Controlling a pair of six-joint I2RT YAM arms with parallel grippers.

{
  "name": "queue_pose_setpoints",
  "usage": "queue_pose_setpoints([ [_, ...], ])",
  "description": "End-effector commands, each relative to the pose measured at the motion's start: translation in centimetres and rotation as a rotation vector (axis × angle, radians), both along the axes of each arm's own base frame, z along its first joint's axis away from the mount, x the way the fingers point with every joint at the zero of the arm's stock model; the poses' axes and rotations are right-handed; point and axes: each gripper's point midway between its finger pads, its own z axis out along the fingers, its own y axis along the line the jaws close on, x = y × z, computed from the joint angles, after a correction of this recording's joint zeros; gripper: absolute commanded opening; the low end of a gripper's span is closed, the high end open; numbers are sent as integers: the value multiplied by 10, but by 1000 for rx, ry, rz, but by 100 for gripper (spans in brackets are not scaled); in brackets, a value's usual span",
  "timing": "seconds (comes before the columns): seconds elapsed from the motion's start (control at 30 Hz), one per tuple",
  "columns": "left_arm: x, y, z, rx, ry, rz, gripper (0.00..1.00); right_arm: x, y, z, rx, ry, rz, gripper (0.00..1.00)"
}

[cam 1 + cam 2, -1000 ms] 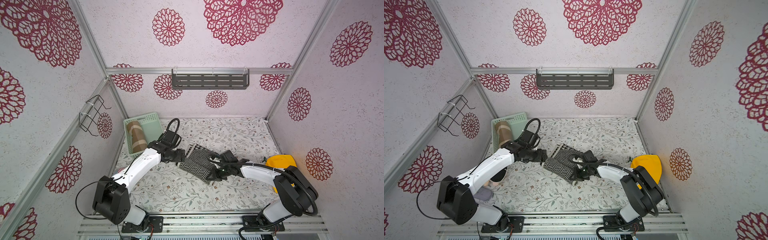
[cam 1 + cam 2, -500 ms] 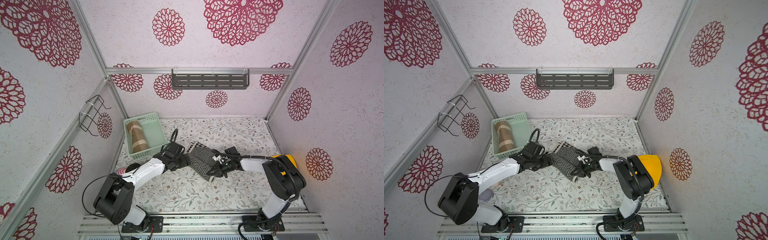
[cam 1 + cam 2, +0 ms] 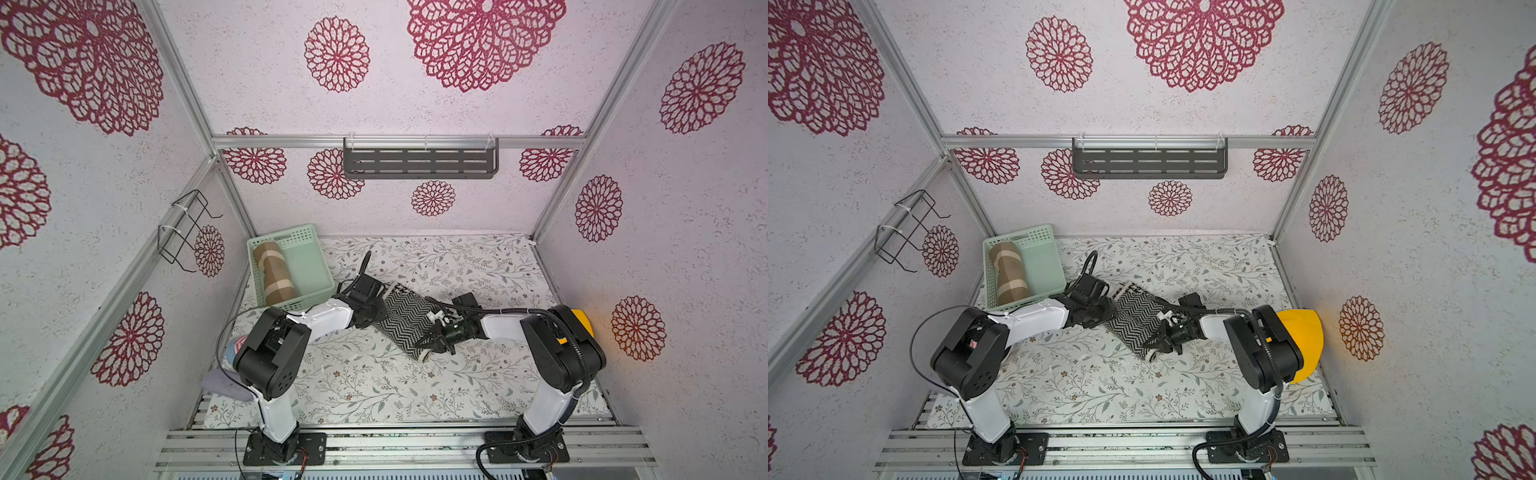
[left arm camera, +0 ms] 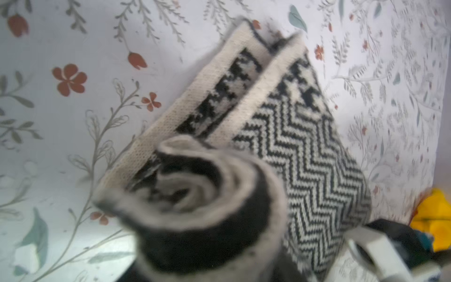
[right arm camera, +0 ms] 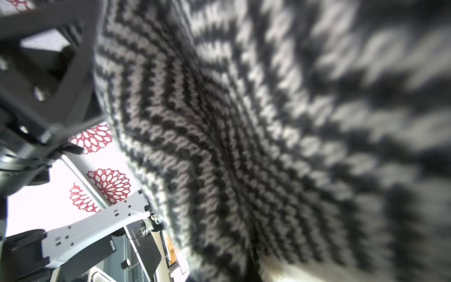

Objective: Roll up the scarf and place it into the basket
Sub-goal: Roll the scarf at the center of the board.

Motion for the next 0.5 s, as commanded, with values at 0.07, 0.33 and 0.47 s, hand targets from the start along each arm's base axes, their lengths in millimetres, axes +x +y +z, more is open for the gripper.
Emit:
queue_pose_setpoints([
  [0.07,0,25,-24,130,115,110,16,15,-16,3,-142,-115,-2,36],
  [0.33,-11,29,-38,204,220,95,8,36,-55,44,-430,-481,-87,67],
  [0.47,-11,27,-34,222,229,79,8,38,-62,78,-665,-791,-55,71],
])
